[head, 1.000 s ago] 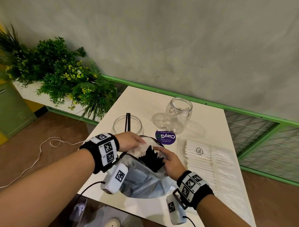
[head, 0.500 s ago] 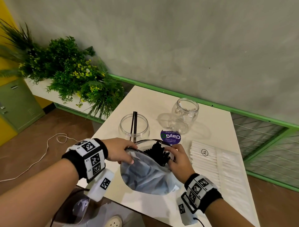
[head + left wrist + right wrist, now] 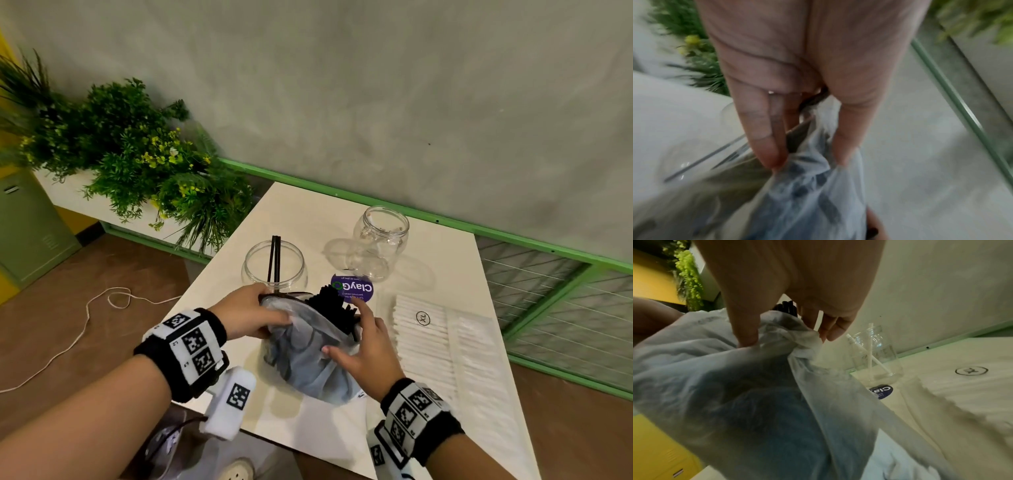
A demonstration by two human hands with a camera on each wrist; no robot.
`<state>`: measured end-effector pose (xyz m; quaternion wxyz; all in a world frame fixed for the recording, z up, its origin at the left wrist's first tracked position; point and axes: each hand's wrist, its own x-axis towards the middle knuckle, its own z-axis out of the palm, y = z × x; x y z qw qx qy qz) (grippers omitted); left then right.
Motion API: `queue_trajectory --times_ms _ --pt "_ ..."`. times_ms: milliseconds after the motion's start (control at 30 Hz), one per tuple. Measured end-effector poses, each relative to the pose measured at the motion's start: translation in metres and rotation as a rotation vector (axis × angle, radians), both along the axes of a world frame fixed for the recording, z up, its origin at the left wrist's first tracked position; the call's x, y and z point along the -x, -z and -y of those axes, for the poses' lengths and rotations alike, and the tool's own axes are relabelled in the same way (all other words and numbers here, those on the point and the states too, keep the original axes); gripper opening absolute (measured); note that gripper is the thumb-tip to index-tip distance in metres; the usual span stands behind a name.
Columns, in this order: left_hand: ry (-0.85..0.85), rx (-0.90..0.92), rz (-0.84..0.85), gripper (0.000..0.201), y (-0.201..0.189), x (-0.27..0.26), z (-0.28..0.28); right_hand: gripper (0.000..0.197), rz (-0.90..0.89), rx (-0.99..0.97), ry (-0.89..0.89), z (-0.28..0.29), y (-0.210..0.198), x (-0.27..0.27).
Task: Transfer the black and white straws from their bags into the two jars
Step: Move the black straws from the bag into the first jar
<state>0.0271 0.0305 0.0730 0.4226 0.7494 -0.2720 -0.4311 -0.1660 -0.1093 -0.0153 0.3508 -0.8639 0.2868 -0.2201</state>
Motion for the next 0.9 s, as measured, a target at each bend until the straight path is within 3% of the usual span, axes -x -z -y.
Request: queue_trajectory --times_ms 67,133,267,333,433,500,700,733,833,900 --pt "-0.087 0.016 -0.220 0.022 0.000 0.004 0.000 0.086 0.003 0.018 0.018 -0.001 0.005 0.001" --pt "-0.181 0.030 -0.319 0.021 0.002 0.003 -0.001 0.082 -0.001 0.025 0.041 -0.001 0.008 0.002" --pt "-0.225 0.045 -0.302 0.006 0.009 0.001 -0.003 0.077 0.031 0.131 0.098 -0.005 0.010 0.004" --pt "-0.188 0.044 -0.297 0.016 0.010 0.001 -0.002 0.072 0.050 0.174 0.130 -0.006 0.008 0.003" --pt "0.019 -0.024 -0.095 0.037 0.008 -0.002 0.000 0.062 0.040 0.258 0.165 -0.008 0.006 0.004" --pt "0.126 -0.032 0.043 0.040 0.006 -0.006 0.000 0.059 0.046 0.279 0.179 -0.012 0.006 0.005" --pt "0.179 -0.101 0.309 0.012 0.009 -0.013 -0.001 0.043 0.102 0.218 0.155 -0.014 0.010 0.011" --pt "0.191 -0.147 0.339 0.014 0.007 -0.011 0.000 0.042 0.088 0.186 0.155 -0.013 0.011 0.012" --pt "0.258 -0.301 0.324 0.058 0.002 -0.007 0.005 0.036 0.032 0.097 0.130 -0.012 0.010 0.013" --pt "0.383 -0.392 0.401 0.080 0.006 -0.005 0.006 0.025 -0.002 0.092 0.088 -0.014 0.010 0.011"
